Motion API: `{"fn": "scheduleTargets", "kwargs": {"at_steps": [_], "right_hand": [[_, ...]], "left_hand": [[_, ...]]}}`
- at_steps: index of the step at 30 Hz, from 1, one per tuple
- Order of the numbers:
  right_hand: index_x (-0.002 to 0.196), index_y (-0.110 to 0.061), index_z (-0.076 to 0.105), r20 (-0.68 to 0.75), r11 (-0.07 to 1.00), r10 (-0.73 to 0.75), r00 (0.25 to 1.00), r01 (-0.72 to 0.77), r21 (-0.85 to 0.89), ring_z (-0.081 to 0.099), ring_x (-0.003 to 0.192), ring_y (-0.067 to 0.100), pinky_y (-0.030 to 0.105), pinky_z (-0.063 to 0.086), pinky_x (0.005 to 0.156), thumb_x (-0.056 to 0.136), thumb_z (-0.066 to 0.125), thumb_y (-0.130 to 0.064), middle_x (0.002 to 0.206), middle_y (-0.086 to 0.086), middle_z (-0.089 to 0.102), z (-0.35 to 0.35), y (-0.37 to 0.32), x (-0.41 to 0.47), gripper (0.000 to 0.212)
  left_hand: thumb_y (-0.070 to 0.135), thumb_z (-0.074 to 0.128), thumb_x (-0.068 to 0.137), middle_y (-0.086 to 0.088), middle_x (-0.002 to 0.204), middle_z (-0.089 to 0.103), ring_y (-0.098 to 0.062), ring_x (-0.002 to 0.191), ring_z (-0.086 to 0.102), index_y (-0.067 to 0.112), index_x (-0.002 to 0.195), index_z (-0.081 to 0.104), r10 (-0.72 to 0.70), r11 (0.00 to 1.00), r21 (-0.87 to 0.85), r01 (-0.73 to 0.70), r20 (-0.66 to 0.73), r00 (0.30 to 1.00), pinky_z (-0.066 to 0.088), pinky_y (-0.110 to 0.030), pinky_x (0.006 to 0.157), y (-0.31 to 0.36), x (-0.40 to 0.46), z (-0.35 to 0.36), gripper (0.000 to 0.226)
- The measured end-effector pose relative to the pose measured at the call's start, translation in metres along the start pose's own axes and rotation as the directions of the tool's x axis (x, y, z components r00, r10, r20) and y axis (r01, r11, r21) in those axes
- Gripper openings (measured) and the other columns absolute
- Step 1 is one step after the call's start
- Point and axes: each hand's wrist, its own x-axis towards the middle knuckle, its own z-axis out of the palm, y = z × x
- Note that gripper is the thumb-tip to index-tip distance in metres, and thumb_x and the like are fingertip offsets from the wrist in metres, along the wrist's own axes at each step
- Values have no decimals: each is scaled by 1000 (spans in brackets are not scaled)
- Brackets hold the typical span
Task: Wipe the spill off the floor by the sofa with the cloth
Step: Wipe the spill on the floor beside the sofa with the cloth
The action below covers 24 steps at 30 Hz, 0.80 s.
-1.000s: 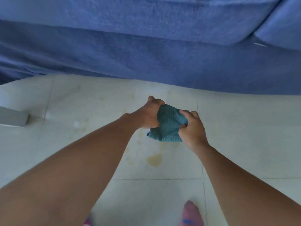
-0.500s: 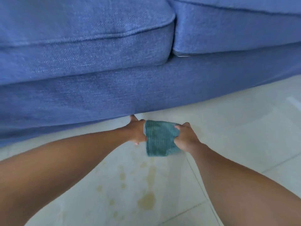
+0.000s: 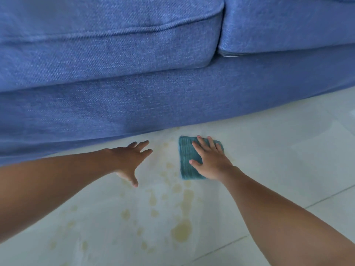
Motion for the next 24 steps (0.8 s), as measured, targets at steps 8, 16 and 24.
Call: {"fn": "scheduleTargets", "kwargs": {"at_steps": [8, 16, 24], "right_hand": [[161, -26, -2, -229, 955, 295, 928, -275, 114, -11, 156, 28, 43, -9, 125, 88, 6, -68, 171, -4, -7, 54, -7, -57, 84], [161, -26, -1, -237, 940, 338, 911, -314, 134, -13, 155, 33, 50, -7, 125, 99, 17, -57, 171, 0, -8, 52, -19, -32, 72], [161, -24, 3, -212, 833, 551, 808, -513, 208, -5, 156, 34, 52, -1, 125, 91, 8, -59, 171, 2, 0, 52, 1, -44, 78]], "left_hand": [[38, 92, 55, 1, 160, -33, -29, 150, -19, 24, 155, -19, -10, 1000, 12, 10, 18, 1000, 47, -49, 102, -5, 19, 7, 150], [36, 93, 55, 4, 161, -31, -26, 151, -19, 28, 155, -19, -10, 1000, -29, 10, -4, 1000, 45, -50, 106, -8, 19, 10, 150], [35, 92, 57, 5, 160, -32, -25, 151, -18, 28, 155, -19, 6, 1000, -7, -6, -9, 1000, 46, -47, 104, -8, 16, 7, 148]]}}
